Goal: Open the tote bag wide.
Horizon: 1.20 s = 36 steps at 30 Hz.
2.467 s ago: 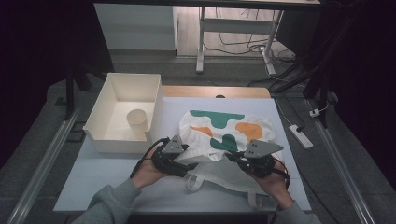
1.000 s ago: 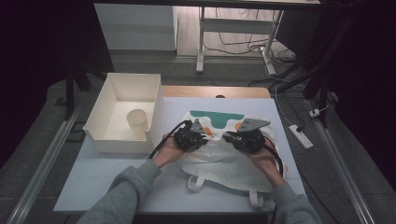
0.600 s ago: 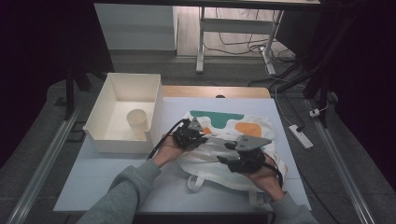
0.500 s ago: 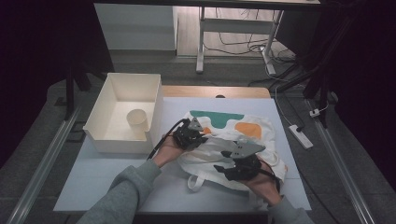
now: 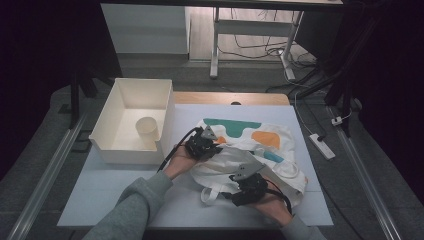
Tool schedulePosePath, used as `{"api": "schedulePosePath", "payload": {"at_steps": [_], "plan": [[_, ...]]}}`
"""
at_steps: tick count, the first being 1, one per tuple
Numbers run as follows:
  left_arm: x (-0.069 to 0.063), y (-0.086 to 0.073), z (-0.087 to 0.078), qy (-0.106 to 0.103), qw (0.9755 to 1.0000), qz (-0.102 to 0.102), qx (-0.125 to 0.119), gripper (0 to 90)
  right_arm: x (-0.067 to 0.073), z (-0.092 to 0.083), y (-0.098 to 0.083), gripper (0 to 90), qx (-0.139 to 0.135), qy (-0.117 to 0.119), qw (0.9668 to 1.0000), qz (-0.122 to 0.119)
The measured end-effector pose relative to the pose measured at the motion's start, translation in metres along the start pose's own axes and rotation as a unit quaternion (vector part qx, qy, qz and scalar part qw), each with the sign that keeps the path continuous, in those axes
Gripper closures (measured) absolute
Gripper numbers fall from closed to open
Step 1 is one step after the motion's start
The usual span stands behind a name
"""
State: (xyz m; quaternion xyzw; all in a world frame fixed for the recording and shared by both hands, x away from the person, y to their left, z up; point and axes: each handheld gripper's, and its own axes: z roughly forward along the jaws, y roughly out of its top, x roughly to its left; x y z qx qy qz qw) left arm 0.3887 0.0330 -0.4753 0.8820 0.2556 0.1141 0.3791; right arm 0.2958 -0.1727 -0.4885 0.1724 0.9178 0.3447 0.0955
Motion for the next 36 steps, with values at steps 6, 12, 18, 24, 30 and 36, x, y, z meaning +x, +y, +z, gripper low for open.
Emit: {"api": "schedulePosePath", "payload": {"at_steps": [6, 12, 18, 24, 30, 36], "plan": [[0.002, -0.001, 0.001, -0.004, 1.0000, -0.005, 0.001, 82.6, 0.007, 0.008, -0.001, 35.6, 0.020, -0.008, 0.9996, -0.019], [0.003, -0.002, 0.002, -0.008, 0.9999, -0.007, 0.002, 82.6, 0.003, 0.012, -0.005, 35.5, 0.031, -0.014, 0.9993, -0.016], [0.004, -0.002, 0.003, -0.010, 0.9999, -0.009, 0.001, 82.5, 0.002, 0.013, -0.006, 35.5, 0.036, -0.026, 0.9989, -0.018], [0.004, -0.002, 0.003, -0.011, 0.9999, -0.009, 0.003, 82.5, 0.005, 0.015, -0.006, 35.5, 0.045, -0.038, 0.9979, -0.027], [0.005, -0.003, 0.003, -0.017, 0.9997, -0.014, 0.002, 82.5, 0.002, 0.016, -0.008, 36.6, 0.055, -0.051, 0.9967, -0.031], [0.005, -0.003, 0.003, -0.017, 0.9998, -0.013, 0.003, 82.5, 0.002, 0.015, -0.008, 40.7, 0.050, -0.056, 0.9966, -0.034]]}}
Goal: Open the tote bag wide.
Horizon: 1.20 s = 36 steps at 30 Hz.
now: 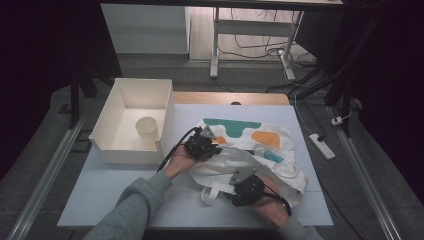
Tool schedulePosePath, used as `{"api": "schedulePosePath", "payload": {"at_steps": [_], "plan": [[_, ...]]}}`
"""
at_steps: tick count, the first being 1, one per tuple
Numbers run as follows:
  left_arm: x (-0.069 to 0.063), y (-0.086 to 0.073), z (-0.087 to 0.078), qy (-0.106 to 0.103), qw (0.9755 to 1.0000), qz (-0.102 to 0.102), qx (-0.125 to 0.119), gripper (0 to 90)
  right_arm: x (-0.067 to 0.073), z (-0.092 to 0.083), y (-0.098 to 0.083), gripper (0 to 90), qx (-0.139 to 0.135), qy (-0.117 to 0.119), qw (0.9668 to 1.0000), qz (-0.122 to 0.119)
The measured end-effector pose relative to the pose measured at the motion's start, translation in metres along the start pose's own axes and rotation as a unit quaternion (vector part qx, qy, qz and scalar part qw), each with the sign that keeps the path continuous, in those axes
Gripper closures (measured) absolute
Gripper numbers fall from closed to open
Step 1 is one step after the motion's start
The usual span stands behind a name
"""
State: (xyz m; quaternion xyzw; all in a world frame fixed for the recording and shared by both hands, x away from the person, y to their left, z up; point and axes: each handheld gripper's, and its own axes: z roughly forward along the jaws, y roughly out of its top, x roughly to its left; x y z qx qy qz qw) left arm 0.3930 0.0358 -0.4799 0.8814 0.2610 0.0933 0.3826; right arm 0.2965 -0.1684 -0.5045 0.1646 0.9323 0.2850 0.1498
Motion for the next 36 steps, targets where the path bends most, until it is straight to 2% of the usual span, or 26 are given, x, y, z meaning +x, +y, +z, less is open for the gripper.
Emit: {"api": "schedulePosePath", "payload": {"at_steps": [3, 6, 9, 14, 15, 17, 21, 23, 25, 27, 30, 33, 36], "plan": [[0.001, 0.000, 0.000, -0.002, 1.0000, -0.002, -0.001, 82.5, 0.000, -0.003, 0.001, 44.6, -0.005, -0.010, 0.9999, -0.004], [0.000, 0.000, 0.000, -0.002, 1.0000, -0.001, -0.001, 82.5, -0.002, -0.007, 0.001, 50.8, -0.008, -0.035, 0.9993, -0.009], [0.000, 0.000, -0.001, 0.000, 1.0000, 0.001, -0.001, 82.5, -0.006, -0.008, 0.000, 56.9, -0.001, -0.048, 0.9988, -0.002], [-0.002, 0.001, -0.002, 0.003, 1.0000, 0.001, -0.008, 82.5, -0.012, -0.007, -0.004, 76.3, 0.019, -0.079, 0.9967, -0.003], [-0.002, 0.001, -0.002, 0.004, 1.0000, 0.003, -0.008, 82.5, -0.015, -0.006, -0.006, 83.1, 0.020, -0.072, 0.9972, 0.002], [-0.003, 0.002, -0.004, 0.007, 0.9999, 0.006, -0.012, 82.5, -0.019, -0.007, -0.008, 85.8, 0.015, -0.052, 0.9984, 0.017], [-0.005, 0.003, -0.006, 0.016, 0.9996, 0.009, -0.022, 82.5, -0.015, -0.012, -0.004, 86.6, 0.004, -0.025, 0.9997, 0.005], [-0.007, 0.005, -0.010, 0.034, 0.9989, 0.019, -0.026, 82.6, -0.009, -0.018, 0.000, 86.8, -0.009, -0.001, 1.0000, -0.001], [-0.008, 0.006, -0.011, 0.040, 0.9985, 0.022, -0.031, 82.6, -0.002, -0.023, 0.003, 86.9, -0.009, 0.010, 0.9998, -0.015], [-0.010, 0.008, -0.018, 0.054, 0.9972, 0.024, -0.045, 82.6, 0.001, -0.027, 0.004, 86.9, -0.020, 0.033, 0.9992, -0.009], [-0.010, 0.009, -0.023, 0.064, 0.9960, 0.019, -0.059, 82.6, 0.006, -0.033, 0.004, 87.0, -0.038, 0.065, 0.9971, -0.002], [-0.010, 0.011, -0.028, 0.071, 0.9949, 0.017, -0.070, 82.7, 0.016, -0.040, 0.006, 87.1, -0.049, 0.084, 0.9951, -0.015], [-0.011, 0.012, -0.032, 0.081, 0.9937, 0.024, -0.073, 82.7, 0.027, -0.049, 0.010, 87.1, -0.061, 0.098, 0.9929, -0.028]]}}
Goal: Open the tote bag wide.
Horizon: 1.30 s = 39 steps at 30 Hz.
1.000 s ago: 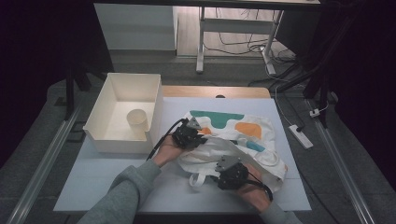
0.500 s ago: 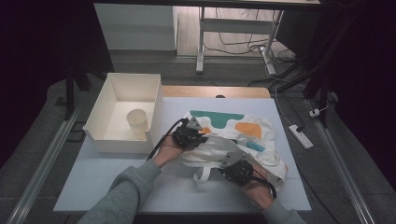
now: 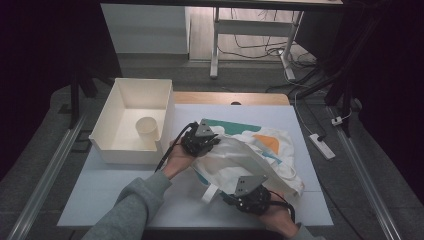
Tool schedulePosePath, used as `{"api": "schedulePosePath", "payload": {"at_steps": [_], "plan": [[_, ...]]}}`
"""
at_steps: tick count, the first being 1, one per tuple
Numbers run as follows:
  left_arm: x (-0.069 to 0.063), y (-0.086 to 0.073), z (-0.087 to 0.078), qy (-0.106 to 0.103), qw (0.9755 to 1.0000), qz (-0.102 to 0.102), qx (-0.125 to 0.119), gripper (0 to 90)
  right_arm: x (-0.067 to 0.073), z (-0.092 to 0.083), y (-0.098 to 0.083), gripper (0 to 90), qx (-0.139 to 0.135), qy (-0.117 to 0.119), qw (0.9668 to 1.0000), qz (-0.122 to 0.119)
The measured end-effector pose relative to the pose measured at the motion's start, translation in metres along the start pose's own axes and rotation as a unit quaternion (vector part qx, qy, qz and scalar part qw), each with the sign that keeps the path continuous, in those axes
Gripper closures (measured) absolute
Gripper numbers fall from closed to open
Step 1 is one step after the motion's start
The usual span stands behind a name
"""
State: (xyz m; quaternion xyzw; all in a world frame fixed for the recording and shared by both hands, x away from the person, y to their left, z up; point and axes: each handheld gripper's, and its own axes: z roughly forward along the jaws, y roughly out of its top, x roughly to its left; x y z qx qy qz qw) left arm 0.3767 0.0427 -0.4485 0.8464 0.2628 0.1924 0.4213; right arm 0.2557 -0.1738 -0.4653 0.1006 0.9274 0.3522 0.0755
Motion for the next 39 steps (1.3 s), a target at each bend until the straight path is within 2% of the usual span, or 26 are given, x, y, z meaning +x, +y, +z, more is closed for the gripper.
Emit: {"api": "schedulePosePath", "payload": {"at_steps": [1, 3, 6, 8, 9, 10, 12, 15, 18, 19, 21, 23, 24, 25, 26, 27, 28, 29, 30, 32, 35, 37, 39], "plan": [[0.000, 0.001, -0.002, 0.004, 1.0000, 0.001, -0.003, 82.7, 0.000, 0.000, 0.000, 87.1, 0.000, 0.000, 1.0000, 0.000], [0.000, 0.005, -0.008, 0.008, 0.9999, -0.002, -0.014, 82.7, 0.010, -0.003, 0.004, 87.1, -0.006, 0.015, 0.9999, -0.005], [0.002, 0.006, -0.011, 0.011, 0.9998, -0.004, -0.019, 82.8, 0.016, -0.003, 0.005, 87.2, -0.010, 0.035, 0.9993, -0.009], [0.005, 0.005, -0.013, 0.010, 0.9997, -0.010, -0.021, 82.8, 0.018, -0.003, 0.005, 87.1, -0.007, 0.041, 0.9990, -0.014], [0.007, 0.004, -0.012, 0.008, 0.9996, -0.017, -0.020, 82.8, 0.021, -0.002, 0.006, 87.1, -0.011, 0.057, 0.9982, -0.015], [0.011, 0.002, -0.009, 0.001, 0.9996, -0.024, -0.015, 82.8, 0.021, -0.001, 0.006, 87.1, -0.011, 0.060, 0.9980, -0.015], [0.011, 0.001, -0.008, -0.001, 0.9996, -0.025, -0.013, 82.9, 0.021, 0.000, 0.006, 87.1, -0.005, 0.057, 0.9982, -0.017], [0.009, 0.000, -0.003, -0.002, 0.9998, -0.021, -0.003, 82.8, 0.015, 0.007, -0.001, 85.3, 0.009, 0.049, 0.9987, -0.011], [0.007, -0.001, 0.000, -0.004, 0.9999, -0.016, 0.006, 82.8, 0.012, 0.001, 0.000, 66.7, -0.002, 0.038, 0.9992, -0.006], [0.006, -0.001, 0.000, -0.005, 0.9999, -0.015, 0.007, 82.8, 0.011, -0.004, 0.001, 63.5, -0.013, 0.035, 0.9993, -0.001], [0.006, -0.001, 0.000, -0.003, 0.9999, -0.011, 0.008, 82.7, 0.007, -0.018, 0.004, 61.2, -0.036, 0.017, 0.9992, 0.008], [0.006, -0.001, 0.000, -0.004, 0.9999, -0.012, 0.009, 82.7, 0.002, -0.030, 0.008, 58.9, -0.050, -0.021, 0.9983, 0.021], [0.005, -0.001, 0.000, -0.006, 0.9999, -0.013, 0.009, 82.7, -0.001, -0.034, 0.009, 58.9, -0.049, -0.045, 0.9973, 0.029], [0.005, -0.001, 0.000, -0.006, 0.9999, -0.012, 0.010, 82.7, -0.001, -0.034, 0.009, 57.4, -0.049, -0.045, 0.9973, 0.029], [0.005, -0.001, 0.001, -0.006, 0.9998, -0.014, 0.010, 82.7, -0.008, -0.037, 0.010, 54.0, -0.047, -0.071, 0.9955, 0.042], [0.005, -0.001, 0.001, -0.006, 0.9998, -0.014, 0.010, 82.6, -0.008, -0.037, 0.010, 54.0, -0.047, -0.071, 0.9955, 0.042], [0.005, -0.001, 0.001, -0.007, 0.9998, -0.014, 0.010, 82.6, -0.015, -0.036, 0.009, 52.8, -0.043, -0.079, 0.9943, 0.057], [0.005, -0.001, 0.001, -0.008, 0.9998, -0.015, 0.010, 82.6, -0.015, -0.036, 0.009, 52.8, -0.043, -0.079, 0.9943, 0.057], [0.006, -0.002, 0.001, -0.010, 0.9998, -0.015, 0.010, 82.6, -0.021, -0.031, 0.008, 51.5, -0.022, -0.119, 0.9911, 0.056], [0.006, -0.003, 0.002, -0.012, 0.9997, -0.015, 0.012, 82.6, -0.028, -0.027, 0.007, 51.2, -0.002, -0.157, 0.9860, 0.056], [0.006, -0.004, 0.003, -0.015, 0.9997, -0.014, 0.014, 82.5, -0.040, -0.028, 0.004, 52.0, 0.014, -0.199, 0.9781, 0.059], [0.007, -0.004, 0.003, -0.020, 0.9996, -0.015, 0.012, 82.6, -0.050, -0.030, 0.000, 52.3, 0.022, -0.229, 0.9710, 0.065], [0.006, -0.003, 0.003, -0.022, 0.9996, -0.015, 0.012, 82.5, -0.058, -0.034, -0.003, 52.5, 0.024, -0.246, 0.9663, 0.072]]}}
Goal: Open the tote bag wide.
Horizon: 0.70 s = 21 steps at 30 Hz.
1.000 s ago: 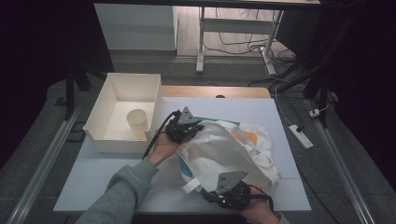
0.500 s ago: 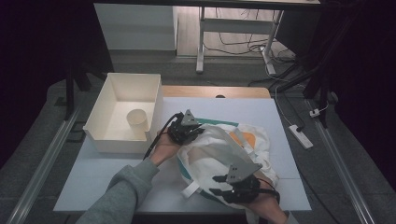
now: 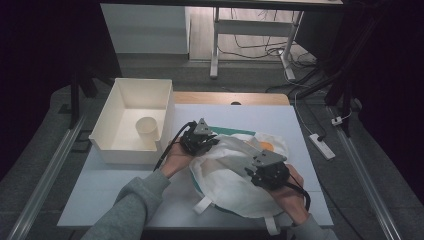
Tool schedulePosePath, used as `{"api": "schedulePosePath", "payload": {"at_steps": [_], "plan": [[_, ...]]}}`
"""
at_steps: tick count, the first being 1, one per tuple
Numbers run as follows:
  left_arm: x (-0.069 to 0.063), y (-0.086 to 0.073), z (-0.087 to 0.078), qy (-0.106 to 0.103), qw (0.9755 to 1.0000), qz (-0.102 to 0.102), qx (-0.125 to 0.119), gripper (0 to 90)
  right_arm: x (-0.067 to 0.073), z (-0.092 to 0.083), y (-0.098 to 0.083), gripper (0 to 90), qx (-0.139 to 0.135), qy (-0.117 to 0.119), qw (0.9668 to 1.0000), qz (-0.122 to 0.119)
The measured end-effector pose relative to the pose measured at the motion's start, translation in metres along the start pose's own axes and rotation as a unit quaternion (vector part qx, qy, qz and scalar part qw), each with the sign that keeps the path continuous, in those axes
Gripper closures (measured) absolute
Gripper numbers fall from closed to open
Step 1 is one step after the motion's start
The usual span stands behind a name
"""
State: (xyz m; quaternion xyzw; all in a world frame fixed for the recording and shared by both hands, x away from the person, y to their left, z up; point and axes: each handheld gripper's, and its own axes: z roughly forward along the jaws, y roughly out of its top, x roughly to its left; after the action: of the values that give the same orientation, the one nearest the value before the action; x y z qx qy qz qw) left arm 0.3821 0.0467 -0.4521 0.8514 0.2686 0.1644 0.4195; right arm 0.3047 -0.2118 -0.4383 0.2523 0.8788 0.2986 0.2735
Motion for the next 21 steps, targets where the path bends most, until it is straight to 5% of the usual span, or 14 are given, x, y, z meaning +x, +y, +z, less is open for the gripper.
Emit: {"api": "schedulePosePath", "payload": {"at_steps": [9, 14, 16, 20, 21], "plan": [[-0.003, 0.000, 0.001, 0.000, 0.9999, 0.010, 0.010, 82.4, -0.018, -0.019, -0.001, 48.6, -0.030, -0.049, 0.9980, 0.025], [-0.004, -0.001, 0.002, 0.000, 0.9997, 0.016, 0.017, 82.4, -0.028, -0.012, -0.009, 44.7, 0.007, -0.070, 0.9973, 0.021], [-0.003, -0.002, 0.002, -0.005, 0.9998, 0.009, 0.015, 82.5, -0.031, -0.011, -0.011, 46.6, 0.011, -0.070, 0.9971, 0.027], [-0.003, -0.003, 0.003, -0.009, 0.9998, 0.009, 0.014, 82.5, -0.038, -0.004, -0.020, 72.1, 0.020, -0.001, 0.9993, 0.031], [-0.003, -0.003, 0.003, -0.009, 0.9998, 0.009, 0.014, 82.5, -0.038, -0.004, -0.020, 72.1, 0.020, -0.001, 0.9993, 0.031]]}}
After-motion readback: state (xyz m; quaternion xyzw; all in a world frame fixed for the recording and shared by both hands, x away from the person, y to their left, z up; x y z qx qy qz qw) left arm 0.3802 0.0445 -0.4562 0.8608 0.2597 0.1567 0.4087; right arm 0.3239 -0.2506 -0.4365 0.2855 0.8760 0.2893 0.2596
